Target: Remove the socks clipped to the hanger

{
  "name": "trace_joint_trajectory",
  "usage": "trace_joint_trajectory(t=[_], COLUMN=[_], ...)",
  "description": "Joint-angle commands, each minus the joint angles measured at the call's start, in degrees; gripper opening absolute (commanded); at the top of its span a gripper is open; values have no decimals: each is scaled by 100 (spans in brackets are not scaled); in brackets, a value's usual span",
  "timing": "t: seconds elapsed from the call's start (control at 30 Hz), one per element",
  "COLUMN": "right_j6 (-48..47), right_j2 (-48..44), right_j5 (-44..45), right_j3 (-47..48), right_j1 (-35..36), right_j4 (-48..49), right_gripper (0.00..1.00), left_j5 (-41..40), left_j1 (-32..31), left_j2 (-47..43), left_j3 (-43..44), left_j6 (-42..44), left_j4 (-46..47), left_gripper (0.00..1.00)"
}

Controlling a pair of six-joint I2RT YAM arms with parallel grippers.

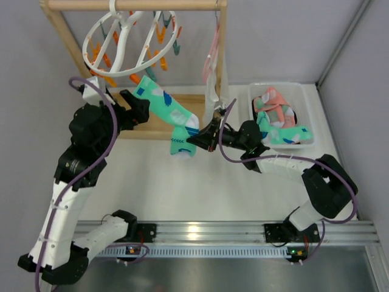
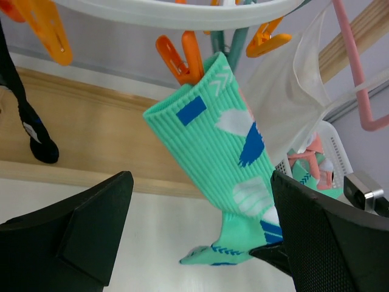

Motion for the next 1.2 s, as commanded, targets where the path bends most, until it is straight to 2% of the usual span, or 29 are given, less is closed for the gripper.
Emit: trace_joint_trajectory(t=[0.0, 0.17, 0.53, 0.67, 0.7, 0.83, 0.93, 1.17], right_j6=[671, 1366, 1402, 1498, 1525, 1586, 1595, 1613], right_j2=[-286, -242, -383, -436, -453, -523, -559, -646], right_j5=[-631, -991, -1194, -1281, -1299, -1352, -1361, -1449], right_j3=[-136, -189, -40, 22, 31, 66, 92, 136], right_j1=[-249, -513, -593, -593, -593, -601, -593, -540], right_j4=[787, 1412, 1193, 1175, 1184, 1176, 1087, 1096], right_gripper=[0, 0, 0, 0, 0, 0, 0, 0], left_j5=[174, -89, -46, 235, 445, 999, 1560, 2327], left_j1=[20, 20, 134, 354, 459, 723, 960, 1417], left_j2=[295, 586, 1254, 1350, 1385, 1430, 1421, 1377], left_j3=[405, 502, 652, 591, 547, 301, 134, -332], left_j6=[-173, -182, -147, -199, -208, -348, -454, -814], left_j4=[744, 1096, 1711, 1992, 2080, 2440, 2836, 3452], left_gripper=[98, 98, 97, 94, 90, 84, 81, 76])
